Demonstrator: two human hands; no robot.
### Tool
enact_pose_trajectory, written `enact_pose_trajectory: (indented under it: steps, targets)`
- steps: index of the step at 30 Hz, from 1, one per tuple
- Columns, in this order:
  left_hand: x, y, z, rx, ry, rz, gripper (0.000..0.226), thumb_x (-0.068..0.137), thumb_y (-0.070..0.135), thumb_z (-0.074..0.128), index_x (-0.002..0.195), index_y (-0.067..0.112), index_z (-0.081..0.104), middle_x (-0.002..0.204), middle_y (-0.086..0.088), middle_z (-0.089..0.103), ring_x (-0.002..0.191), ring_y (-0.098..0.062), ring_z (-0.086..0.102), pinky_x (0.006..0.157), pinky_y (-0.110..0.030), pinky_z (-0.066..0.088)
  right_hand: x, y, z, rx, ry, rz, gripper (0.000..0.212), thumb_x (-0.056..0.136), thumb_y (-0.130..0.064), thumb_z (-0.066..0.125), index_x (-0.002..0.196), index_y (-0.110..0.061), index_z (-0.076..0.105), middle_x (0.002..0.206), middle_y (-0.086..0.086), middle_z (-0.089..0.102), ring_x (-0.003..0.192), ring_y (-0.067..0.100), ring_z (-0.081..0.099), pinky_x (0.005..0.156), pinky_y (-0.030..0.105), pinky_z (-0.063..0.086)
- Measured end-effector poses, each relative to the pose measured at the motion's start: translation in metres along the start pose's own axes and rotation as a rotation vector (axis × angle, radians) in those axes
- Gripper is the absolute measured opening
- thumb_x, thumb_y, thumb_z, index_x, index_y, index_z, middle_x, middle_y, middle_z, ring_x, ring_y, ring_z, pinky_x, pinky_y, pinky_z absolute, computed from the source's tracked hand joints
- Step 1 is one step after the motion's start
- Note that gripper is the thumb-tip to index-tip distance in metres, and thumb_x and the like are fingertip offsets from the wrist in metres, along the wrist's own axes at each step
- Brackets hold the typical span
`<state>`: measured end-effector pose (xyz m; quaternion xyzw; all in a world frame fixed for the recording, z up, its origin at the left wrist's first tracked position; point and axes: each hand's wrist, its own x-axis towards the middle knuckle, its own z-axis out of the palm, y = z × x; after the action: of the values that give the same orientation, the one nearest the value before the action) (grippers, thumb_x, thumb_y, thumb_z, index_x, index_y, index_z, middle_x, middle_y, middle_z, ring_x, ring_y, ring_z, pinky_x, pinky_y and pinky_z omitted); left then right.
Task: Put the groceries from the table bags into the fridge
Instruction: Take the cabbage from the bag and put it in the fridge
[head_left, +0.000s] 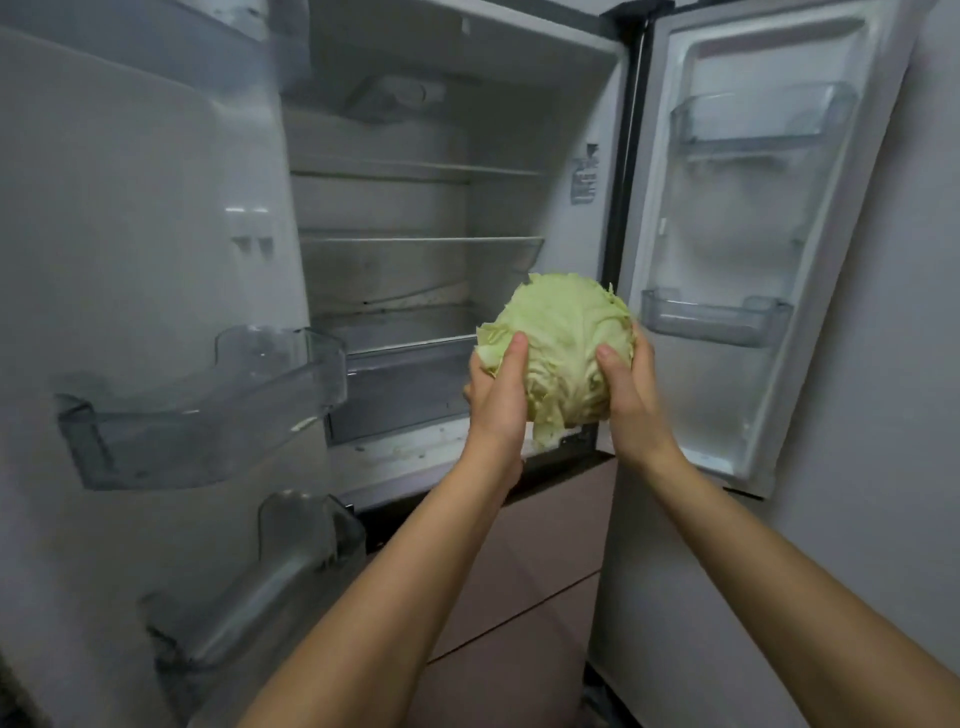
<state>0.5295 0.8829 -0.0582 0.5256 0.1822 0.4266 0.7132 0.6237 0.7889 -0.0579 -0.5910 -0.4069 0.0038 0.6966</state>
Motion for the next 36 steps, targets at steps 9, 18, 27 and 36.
enact_pose_trajectory:
  steps: [9,18,27,36]
  targets:
    - [0.147,-0.025,0.01,0.059,0.172,-0.061,0.078,0.067,0.065,0.058,0.137,0.034,0.044,0.14,-0.004,0.049,0.127,-0.03,0.05,0.105,-0.052,0.044,0.13,0.09,0.043,0.068,-0.061,0.11,0.075,0.081,-0.07,0.052,0.146,-0.033,0.042,0.134,-0.006,0.06,0.121,0.016,0.059,0.108,0.048,0.046]
    - [0.314,-0.032,0.0,0.107,0.423,0.033,0.06,0.089,0.054,0.057,0.135,0.016,0.044,0.127,-0.009,0.061,0.107,-0.027,0.065,0.093,-0.049,0.055,0.29,0.173,0.117,0.165,-0.214,0.138,0.081,0.077,-0.065,0.051,0.146,-0.022,0.043,0.136,0.0,0.06,0.126,0.022,0.055,0.113,0.042,0.038]
    - [0.412,-0.025,-0.03,0.175,0.488,0.009,0.058,0.096,0.051,0.025,0.113,0.016,0.068,0.108,-0.01,0.074,0.098,-0.029,0.07,0.08,-0.048,0.059,0.385,0.227,0.184,0.202,-0.318,0.417,0.096,0.066,-0.079,0.048,0.141,-0.019,0.051,0.137,0.004,0.058,0.123,0.025,0.056,0.101,0.04,0.046]
    - [0.501,-0.034,-0.066,0.419,0.407,-0.023,0.038,0.098,0.041,0.046,0.117,0.014,0.064,0.108,-0.009,0.072,0.091,-0.025,0.07,0.07,-0.034,0.058,0.432,0.268,0.232,0.253,-0.189,0.477,0.112,0.057,-0.079,0.036,0.153,-0.022,0.033,0.144,0.009,0.055,0.127,0.029,0.056,0.106,0.043,0.047]
